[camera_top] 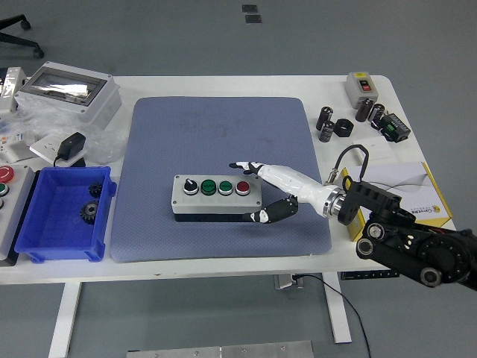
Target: Pick up the button,place it on the desk,press the button,press the button
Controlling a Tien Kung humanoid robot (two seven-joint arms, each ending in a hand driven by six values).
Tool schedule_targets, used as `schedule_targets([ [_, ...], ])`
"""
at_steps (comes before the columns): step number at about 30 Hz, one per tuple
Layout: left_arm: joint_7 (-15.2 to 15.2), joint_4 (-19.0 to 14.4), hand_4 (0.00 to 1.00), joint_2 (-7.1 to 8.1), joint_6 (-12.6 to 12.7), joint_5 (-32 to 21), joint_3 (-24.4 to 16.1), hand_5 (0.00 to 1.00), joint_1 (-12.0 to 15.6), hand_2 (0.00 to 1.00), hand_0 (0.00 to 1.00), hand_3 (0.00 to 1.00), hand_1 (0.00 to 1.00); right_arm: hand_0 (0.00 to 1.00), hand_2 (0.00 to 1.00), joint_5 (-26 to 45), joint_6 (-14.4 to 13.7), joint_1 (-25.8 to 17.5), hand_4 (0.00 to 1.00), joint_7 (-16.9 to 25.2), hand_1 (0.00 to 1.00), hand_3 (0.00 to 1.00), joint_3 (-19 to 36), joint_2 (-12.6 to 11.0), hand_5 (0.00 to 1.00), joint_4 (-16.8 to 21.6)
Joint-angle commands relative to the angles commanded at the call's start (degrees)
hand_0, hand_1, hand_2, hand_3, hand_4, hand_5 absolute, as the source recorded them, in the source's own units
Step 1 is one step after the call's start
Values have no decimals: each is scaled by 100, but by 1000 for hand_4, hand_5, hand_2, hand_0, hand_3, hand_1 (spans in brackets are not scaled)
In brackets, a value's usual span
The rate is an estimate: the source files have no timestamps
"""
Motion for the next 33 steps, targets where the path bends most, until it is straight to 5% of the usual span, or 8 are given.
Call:
schedule_targets([
  [4,-21,7,367,-5,9,5,-3,2,0,505,664,571,555,934,998,-86,-152,-117,767,39,865,998,241,-58,188,63],
  [9,-56,19,367,-1,47,-67,27,2,26,506,664,570,555,910,998,-198,-110,-449,768,-350,862,998,828,-533,192,613],
  [15,27,-12,367,5,91,-197,101,2,96,506,664,570,556,871,977,407,996,-485,780,-1307,856,998,1612,-1252,162,1444],
  [20,4,0,367,5,90,-182,82,2,93,506,664,570,556,871,977,1086,1990,-257,780,-1945,856,998,1883,-1398,162,1791],
  [21,1,2,367,6,88,-176,75,2,90,506,664,569,555,333,588,1225,2183,-157,516,-2084,488,992,1852,-1387,142,1809],
  [26,33,-9,367,13,90,-204,88,2,102,506,664,569,555,333,588,1453,2926,393,516,-2480,488,992,1432,-1152,142,1741],
  [27,48,-15,372,16,88,-215,93,2,106,507,664,570,557,91,242,1411,3068,538,320,-2567,173,929,1313,-1050,41,1696],
  [33,69,-24,377,37,75,-222,86,2,101,510,664,572,559,38,205,912,3372,1217,333,-2933,120,918,852,-578,2,1285],
])
